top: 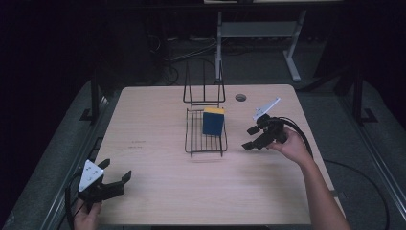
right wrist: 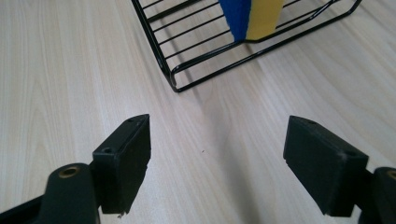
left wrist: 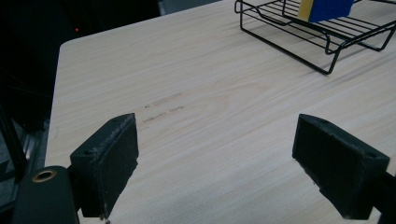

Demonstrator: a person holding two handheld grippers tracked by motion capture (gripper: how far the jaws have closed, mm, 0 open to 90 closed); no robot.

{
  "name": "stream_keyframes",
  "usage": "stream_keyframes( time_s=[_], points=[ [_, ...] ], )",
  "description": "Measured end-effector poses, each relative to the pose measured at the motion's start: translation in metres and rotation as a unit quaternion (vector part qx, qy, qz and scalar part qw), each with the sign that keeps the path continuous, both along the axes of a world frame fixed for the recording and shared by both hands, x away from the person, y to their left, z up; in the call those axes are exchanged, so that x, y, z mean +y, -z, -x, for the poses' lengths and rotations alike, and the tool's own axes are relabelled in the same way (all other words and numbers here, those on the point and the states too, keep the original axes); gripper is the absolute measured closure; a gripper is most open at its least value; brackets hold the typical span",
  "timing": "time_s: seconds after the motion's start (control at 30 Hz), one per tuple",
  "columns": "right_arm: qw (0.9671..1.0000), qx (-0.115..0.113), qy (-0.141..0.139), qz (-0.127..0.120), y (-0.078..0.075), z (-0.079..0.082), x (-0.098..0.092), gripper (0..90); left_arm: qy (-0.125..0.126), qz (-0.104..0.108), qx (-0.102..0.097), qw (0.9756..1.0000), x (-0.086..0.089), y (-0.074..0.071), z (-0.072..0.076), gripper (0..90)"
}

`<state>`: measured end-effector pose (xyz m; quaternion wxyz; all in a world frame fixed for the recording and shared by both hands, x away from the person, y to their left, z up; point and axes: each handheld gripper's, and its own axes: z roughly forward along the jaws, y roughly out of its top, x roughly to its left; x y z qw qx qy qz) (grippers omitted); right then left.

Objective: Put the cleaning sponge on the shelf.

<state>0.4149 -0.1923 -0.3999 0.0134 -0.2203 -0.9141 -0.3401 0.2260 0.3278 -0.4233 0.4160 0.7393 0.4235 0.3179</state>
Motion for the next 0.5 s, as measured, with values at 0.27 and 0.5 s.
stream_keyframes(
  time_s=[0.27, 0.5],
  points=[
    [1.0, 0.008, -0.003, 0.004, 0.006, 0.007, 0.0, 21.6, 0.001, 0.0, -0.001, 1.0, 0.0, 0.0, 0.0, 13.9],
    [0.9999, 0.011, -0.001, 0.006, 0.011, 0.014, -0.004, 21.6, 0.001, 0.0, -0.001, 1.0, -0.002, 0.0, 0.0, 13.9]
  ],
)
